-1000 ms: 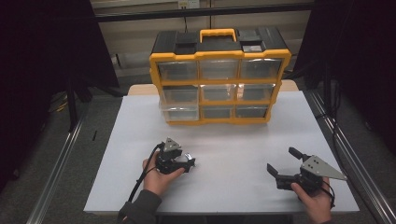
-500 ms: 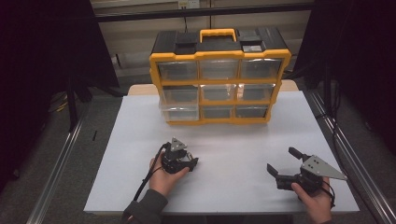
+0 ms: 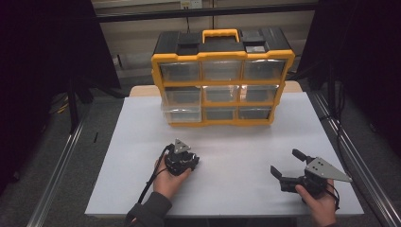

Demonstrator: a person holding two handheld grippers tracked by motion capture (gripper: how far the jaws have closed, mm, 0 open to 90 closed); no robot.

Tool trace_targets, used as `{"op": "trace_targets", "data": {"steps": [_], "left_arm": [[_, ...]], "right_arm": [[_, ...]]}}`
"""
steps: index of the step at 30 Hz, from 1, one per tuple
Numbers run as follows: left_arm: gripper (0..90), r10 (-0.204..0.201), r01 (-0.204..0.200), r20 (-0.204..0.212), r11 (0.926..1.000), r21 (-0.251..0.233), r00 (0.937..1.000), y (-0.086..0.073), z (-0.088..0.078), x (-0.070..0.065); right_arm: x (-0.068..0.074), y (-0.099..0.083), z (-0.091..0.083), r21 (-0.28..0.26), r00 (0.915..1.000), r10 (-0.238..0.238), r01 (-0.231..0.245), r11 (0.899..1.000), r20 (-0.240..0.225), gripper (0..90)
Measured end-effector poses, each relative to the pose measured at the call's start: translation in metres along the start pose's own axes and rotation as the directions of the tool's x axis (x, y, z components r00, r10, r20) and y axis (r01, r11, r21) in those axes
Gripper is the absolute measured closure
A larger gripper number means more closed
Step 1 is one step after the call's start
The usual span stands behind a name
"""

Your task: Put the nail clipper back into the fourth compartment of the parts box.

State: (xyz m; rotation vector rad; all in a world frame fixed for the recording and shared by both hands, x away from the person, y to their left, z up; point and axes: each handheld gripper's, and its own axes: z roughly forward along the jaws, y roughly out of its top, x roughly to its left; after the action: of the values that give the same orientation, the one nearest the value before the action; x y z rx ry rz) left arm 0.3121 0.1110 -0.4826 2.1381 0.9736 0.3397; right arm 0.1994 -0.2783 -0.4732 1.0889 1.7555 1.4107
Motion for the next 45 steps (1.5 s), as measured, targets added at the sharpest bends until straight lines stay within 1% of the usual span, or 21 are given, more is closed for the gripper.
{"op": "trace_targets", "data": {"steps": [4,8,10,14,15,18,19,20,21,22,23,24,27,30,33,36,38,39,40,43,45], "left_arm": [[79.4,0.000,0.000,0.000,1.0000,-0.004,1.0000,0.000,0.000,0.002],[79.4,0.012,-0.012,-0.001,0.9999,0.002,0.9999,0.001,0.000,0.003],[78.5,0.006,-0.006,0.003,1.0000,0.001,1.0000,0.001,0.001,0.003],[77.3,-0.042,0.042,0.002,0.9987,-0.028,0.9991,0.004,0.006,0.001],[78.0,-0.048,0.048,-0.004,0.9988,-0.009,0.9989,0.005,0.006,0.001],[78.4,-0.012,0.012,-0.001,0.9980,0.062,0.9999,0.012,0.005,0.004],[78.2,-0.023,0.023,-0.002,0.9981,0.057,0.9997,0.013,0.007,0.003],[77.8,-0.003,0.004,-0.004,0.9966,0.082,1.0000,0.016,0.007,0.003],[77.3,-0.021,0.022,-0.014,0.9969,0.075,0.9997,0.018,0.009,0.000],[76.7,0.011,-0.009,-0.013,0.9958,0.091,0.9999,0.019,0.010,0.000],[76.9,0.001,0.001,-0.018,0.9946,0.104,0.9998,0.021,0.010,-0.001],[77.7,-0.027,0.029,-0.018,0.9959,0.086,0.9995,0.021,0.012,-0.002],[78.3,-0.037,0.038,-0.016,0.9935,0.107,0.9992,0.022,0.011,0.001],[79.4,-0.024,0.027,-0.023,0.9921,0.122,0.9995,0.023,0.011,0.000],[79.7,-0.030,0.033,-0.029,0.9928,0.116,0.9991,0.023,0.011,0.000],[79.7,-0.090,0.091,-0.017,0.9924,0.083,0.9958,0.022,0.011,0.001],[79.7,-0.083,0.083,-0.008,0.9931,0.082,0.9965,0.021,0.010,0.002],[79.7,-0.100,0.099,0.013,0.9926,0.070,0.9949,0.020,0.010,0.002],[79.7,-0.093,0.091,0.031,0.9937,0.066,0.9952,0.019,0.008,0.003],[79.8,-0.105,0.105,0.058,0.9945,0.005,0.9927,0.017,0.001,0.001],[79.9,-0.100,0.100,0.059,0.9950,-0.005,0.9933,0.017,-0.001,0.002]], "right_arm": [[0.000,0.000,0.000,-0.003,1.0000,0.001,-0.001,1.000,-0.004,1.4],[-0.001,0.000,0.000,-0.004,1.0000,-0.001,0.001,1.000,-0.001,1.6],[-0.001,0.000,0.000,-0.005,1.0000,0.002,-0.002,1.000,0.003,1.6],[-0.001,0.000,0.000,-0.004,1.0000,0.000,0.000,1.000,0.002,1.6],[-0.001,0.000,0.000,-0.004,1.0000,-0.001,0.001,1.000,0.003,1.7],[-0.001,0.000,0.000,-0.002,1.0000,0.003,-0.003,1.000,0.005,1.7],[-0.001,0.000,0.000,0.000,1.0000,0.005,-0.005,1.000,0.005,1.7],[-0.001,0.000,0.000,0.002,1.0000,0.001,-0.001,1.000,0.007,1.7],[-0.001,0.000,0.000,0.000,1.0000,0.000,0.000,1.000,0.006,1.7],[-0.001,0.000,0.000,-0.003,1.0000,0.001,-0.001,1.000,0.006,1.7],[-0.001,0.000,0.001,-0.005,1.0000,-0.002,0.002,1.000,0.004,1.7],[-0.001,0.001,0.001,-0.005,1.0000,-0.004,0.004,1.000,0.000,1.7],[-0.001,0.000,0.001,-0.003,1.0000,-0.005,0.005,1.000,-0.002,1.7],[-0.001,0.000,0.001,0.001,1.0000,-0.002,0.002,1.000,0.000,1.7],[-0.001,0.001,0.001,-0.005,1.0000,-0.005,0.005,1.000,0.001,1.7],[-0.001,0.001,0.000,-0.009,1.0000,-0.002,0.002,1.000,0.002,1.8],[-0.002,0.001,-0.001,-0.007,1.0000,0.004,-0.004,1.000,0.001,1.8],[-0.003,0.001,-0.001,-0.008,1.0000,0.005,-0.005,1.000,0.003,1.8],[-0.003,0.001,-0.001,-0.008,1.0000,0.005,-0.005,1.000,0.003,1.8],[-0.004,0.000,-0.003,-0.008,0.9999,0.012,-0.012,1.000,0.008,1.8],[-0.005,0.000,-0.003,-0.010,0.9999,0.009,-0.009,1.000,0.012,1.8]]}}
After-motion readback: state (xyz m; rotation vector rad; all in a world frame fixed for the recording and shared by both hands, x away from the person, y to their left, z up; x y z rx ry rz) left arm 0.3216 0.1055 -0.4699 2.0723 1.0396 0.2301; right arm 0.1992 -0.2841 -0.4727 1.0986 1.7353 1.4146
